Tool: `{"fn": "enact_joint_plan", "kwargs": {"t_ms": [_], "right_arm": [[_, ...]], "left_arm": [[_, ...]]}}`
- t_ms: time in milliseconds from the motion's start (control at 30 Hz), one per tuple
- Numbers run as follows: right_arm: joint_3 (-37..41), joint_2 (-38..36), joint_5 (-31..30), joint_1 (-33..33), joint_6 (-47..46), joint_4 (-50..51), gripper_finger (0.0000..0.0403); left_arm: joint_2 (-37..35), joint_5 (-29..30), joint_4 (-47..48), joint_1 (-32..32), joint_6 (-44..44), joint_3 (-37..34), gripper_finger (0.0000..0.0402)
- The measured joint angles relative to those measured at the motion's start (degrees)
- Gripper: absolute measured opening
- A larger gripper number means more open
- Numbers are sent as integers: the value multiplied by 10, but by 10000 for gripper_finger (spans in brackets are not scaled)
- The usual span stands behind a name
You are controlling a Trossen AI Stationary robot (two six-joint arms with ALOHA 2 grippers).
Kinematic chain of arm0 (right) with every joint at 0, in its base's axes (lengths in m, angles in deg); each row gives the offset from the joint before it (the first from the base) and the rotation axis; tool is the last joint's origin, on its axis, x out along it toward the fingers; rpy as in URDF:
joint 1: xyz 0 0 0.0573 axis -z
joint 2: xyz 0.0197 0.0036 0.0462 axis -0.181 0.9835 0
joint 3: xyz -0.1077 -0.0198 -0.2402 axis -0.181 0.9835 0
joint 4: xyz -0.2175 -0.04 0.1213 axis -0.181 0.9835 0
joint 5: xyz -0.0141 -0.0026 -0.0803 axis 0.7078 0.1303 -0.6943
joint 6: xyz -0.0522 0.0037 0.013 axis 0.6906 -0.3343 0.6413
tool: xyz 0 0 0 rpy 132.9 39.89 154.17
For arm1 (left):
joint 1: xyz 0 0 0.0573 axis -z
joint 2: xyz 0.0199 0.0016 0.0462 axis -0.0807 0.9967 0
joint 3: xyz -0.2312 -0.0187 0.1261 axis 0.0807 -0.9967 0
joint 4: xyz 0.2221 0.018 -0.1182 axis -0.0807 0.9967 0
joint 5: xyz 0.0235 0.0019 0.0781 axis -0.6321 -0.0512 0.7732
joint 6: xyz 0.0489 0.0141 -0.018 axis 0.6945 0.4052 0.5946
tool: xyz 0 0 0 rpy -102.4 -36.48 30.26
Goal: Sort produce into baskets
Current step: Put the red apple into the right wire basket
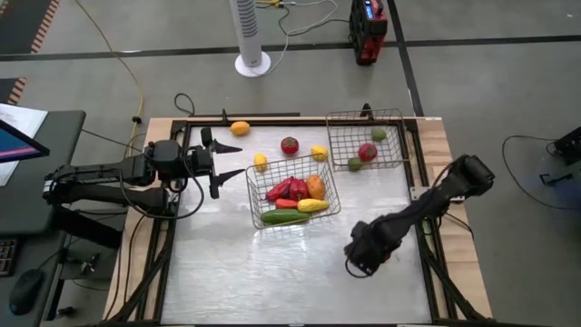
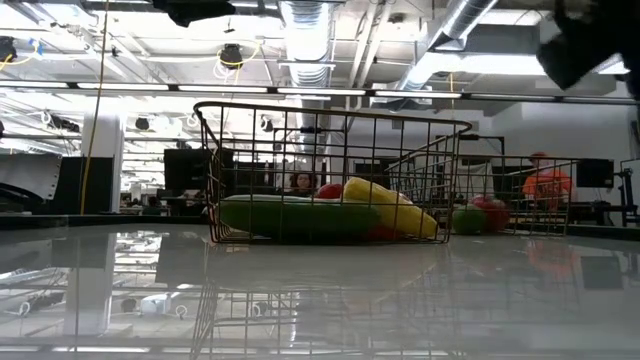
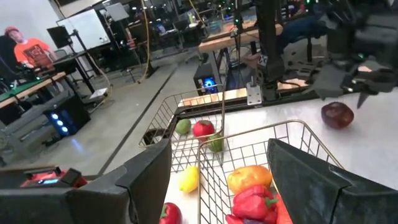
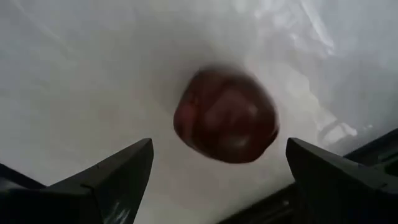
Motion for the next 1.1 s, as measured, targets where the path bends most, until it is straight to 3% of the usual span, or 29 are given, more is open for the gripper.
{"fn": "enact_joint_plan", "kwargs": {"t_ms": [400,633,867,1100], "right_arm": [[-1,110,11,-11,65,14,381],[0,94,-1,0,80,52,354],[-18,11,-135,24,37,168,337],[-22,-82,-373,83,-11,196,341]], "left_arm": [[0,2,-11,0,32,0,252],[0,4,-11,0,41,0,252],[0,4,-11,0,41,0,252],[0,4,-11,0,40,0,252]]}}
